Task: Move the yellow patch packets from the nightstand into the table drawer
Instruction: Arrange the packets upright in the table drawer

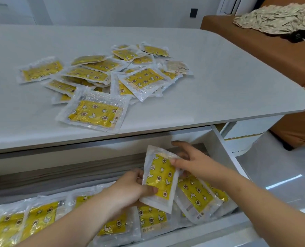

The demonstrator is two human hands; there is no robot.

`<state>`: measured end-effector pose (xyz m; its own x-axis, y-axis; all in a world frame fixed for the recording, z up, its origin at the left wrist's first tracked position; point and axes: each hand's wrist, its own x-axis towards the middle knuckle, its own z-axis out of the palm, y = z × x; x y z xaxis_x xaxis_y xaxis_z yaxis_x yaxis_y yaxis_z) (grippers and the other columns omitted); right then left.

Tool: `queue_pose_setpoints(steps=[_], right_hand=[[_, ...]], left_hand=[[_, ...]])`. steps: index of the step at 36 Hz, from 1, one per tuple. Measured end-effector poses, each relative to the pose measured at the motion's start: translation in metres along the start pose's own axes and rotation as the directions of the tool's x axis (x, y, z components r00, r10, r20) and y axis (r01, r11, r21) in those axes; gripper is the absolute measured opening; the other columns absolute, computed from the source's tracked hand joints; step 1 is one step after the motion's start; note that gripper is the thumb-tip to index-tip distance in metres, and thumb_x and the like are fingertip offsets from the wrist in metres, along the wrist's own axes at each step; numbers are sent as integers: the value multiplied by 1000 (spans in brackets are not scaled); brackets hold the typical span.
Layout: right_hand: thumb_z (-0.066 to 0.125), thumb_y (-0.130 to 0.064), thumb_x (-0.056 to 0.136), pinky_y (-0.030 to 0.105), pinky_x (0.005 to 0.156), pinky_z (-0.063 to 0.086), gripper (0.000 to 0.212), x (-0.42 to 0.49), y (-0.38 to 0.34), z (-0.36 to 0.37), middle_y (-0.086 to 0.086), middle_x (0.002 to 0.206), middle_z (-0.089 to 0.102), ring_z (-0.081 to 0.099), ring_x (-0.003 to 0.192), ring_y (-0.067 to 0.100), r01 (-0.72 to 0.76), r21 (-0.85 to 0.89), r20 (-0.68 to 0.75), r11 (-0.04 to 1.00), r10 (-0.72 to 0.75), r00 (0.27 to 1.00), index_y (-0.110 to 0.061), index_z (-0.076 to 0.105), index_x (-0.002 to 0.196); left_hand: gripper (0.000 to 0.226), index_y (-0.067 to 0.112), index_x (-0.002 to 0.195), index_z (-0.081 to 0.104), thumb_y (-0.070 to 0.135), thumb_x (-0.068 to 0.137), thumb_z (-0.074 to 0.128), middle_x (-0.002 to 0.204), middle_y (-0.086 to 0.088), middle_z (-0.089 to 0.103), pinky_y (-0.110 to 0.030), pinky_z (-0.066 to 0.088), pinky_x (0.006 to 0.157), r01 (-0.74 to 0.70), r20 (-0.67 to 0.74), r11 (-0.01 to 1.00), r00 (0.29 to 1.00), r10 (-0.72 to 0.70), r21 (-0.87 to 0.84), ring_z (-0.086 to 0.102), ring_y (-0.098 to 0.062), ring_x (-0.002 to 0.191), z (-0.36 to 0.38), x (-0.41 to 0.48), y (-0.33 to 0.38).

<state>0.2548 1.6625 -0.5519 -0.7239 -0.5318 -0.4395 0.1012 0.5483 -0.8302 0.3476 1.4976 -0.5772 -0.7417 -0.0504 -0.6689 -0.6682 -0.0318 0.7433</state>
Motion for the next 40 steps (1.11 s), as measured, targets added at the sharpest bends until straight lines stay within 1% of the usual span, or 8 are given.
queue_pose_setpoints(steps=[4, 8, 11, 16, 20, 25, 32, 40], right_hand=[[59, -2, 87, 16, 59, 50, 27, 1, 2, -1, 1, 97, 68, 66, 76, 9, 59, 80, 5, 995, -59, 998, -26, 53, 98], [62, -6, 86, 17, 67, 53, 24, 3, 7, 1, -8, 91, 63, 64, 80, 6, 102, -87, 79, 991, -96, 992, -29, 56, 90], [64, -14, 86, 12, 71, 49, 18, 6, 8, 10, -13, 92, 62, 60, 82, 0, 140, -271, 125, 952, -109, 986, -29, 61, 96], [60, -28, 89, 18, 94, 37, 41, 9, 10, 3, -11, 129, 54, 49, 119, 6, 105, -465, 118, 879, -55, 991, -29, 51, 130], [52, -33, 93, 23, 102, 32, 50, 4, 11, -5, -8, 145, 41, 41, 130, 12, 3, -611, 222, 791, 167, 961, -29, 38, 141], [62, -30, 85, 30, 99, 39, 53, 4, 13, -14, -3, 136, 49, 48, 120, 17, -39, -783, 84, 621, 168, 982, -30, 43, 135], [75, -37, 72, 49, 112, 18, 94, 4, 20, -10, 0, 149, 26, 28, 138, 25, -48, -910, 85, 411, 301, 950, -36, 17, 146], [62, -55, 79, 43, 111, 26, 78, 6, 22, -8, 5, 148, 30, 29, 137, 27, -107, -892, 17, 440, 267, 964, -28, 27, 144]], left_hand=[[38, 15, 106, 51, 7, 77, 73, 98, -4, 68, -33, 55, 78, -117, 27, 981, 993, 114, 156, 66, -18, 87, 3, -2, 0], [80, 41, 135, 26, 22, 75, 76, 107, 12, 60, -28, 52, 85, -293, -84, 862, 931, 357, 414, 60, -7, 100, -3, 6, 3], [83, 45, 143, 18, 21, 82, 69, 123, 8, 59, -25, 48, 88, -327, -22, 730, 905, 424, 600, 58, -11, 110, 0, 8, 2], [62, 47, 140, 27, 24, 90, 55, 132, 7, 55, -29, 46, 91, -264, 46, 464, 902, 429, 845, 54, -15, 116, 7, 10, -5], [53, 36, 138, 37, 31, 88, 56, 135, 6, 53, -30, 44, 94, -137, -42, 427, 923, 383, 894, 51, -17, 120, 3, 14, -7], [51, 32, 133, 40, 34, 85, 57, 138, 5, 42, -31, 32, 103, -103, -49, 371, 924, 378, 923, 33, -18, 129, 2, 13, -4], [75, 37, 146, 15, 55, 84, 53, 154, 9, 19, -38, 12, 115, -163, 67, 355, 962, 266, 921, 15, -16, 142, 4, 15, -12], [67, 51, 143, 7, 54, 89, 47, 152, 6, 16, -47, 15, 111, -200, 133, 249, 956, 261, 948, 12, -22, 140, 6, 15, -14]])
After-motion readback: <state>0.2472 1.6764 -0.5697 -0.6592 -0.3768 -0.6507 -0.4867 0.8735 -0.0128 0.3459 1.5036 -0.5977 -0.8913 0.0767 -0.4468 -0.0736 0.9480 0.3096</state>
